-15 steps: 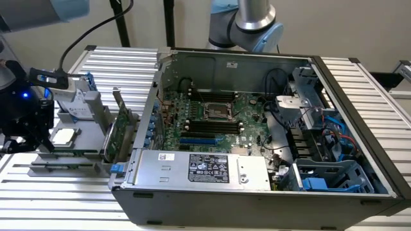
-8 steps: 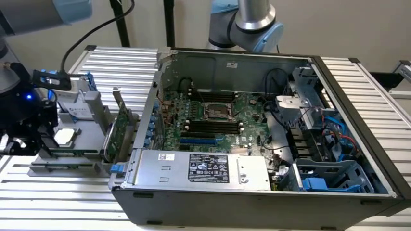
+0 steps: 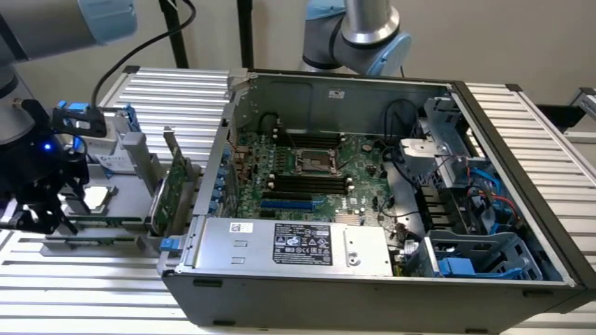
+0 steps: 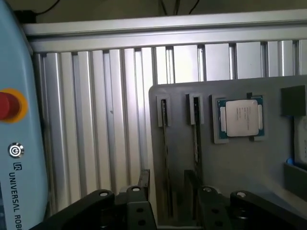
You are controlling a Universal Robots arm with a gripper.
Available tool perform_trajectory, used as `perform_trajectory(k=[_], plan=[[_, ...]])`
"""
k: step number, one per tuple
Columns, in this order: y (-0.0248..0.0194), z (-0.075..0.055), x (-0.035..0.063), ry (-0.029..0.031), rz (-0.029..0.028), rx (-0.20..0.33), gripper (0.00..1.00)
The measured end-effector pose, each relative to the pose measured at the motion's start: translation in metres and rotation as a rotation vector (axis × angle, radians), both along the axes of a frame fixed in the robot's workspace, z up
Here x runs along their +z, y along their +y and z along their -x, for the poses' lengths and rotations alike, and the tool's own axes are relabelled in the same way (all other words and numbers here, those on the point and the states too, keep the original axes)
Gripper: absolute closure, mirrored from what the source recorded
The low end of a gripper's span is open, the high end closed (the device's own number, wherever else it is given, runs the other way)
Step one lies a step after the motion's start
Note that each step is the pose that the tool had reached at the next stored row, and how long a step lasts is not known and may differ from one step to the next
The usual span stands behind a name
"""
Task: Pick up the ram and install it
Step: 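Pick up the ram and move it above insertion slot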
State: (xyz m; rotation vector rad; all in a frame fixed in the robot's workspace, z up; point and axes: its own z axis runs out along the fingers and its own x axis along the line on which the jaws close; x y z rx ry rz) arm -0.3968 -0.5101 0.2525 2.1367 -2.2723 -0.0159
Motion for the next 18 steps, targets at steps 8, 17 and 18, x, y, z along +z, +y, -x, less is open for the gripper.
perform_trajectory(k=[8, 17, 18], plan=[[0.0, 0.0, -0.0145, -0.0002, 0.0, 0.024, 0.0], [0.0004, 0.0, -0.031, -0.0015, 0.0, 0.055, 0.0], [0.0005, 0.0, -0.0327, -0.0016, 0.0001, 0.059, 0.0]])
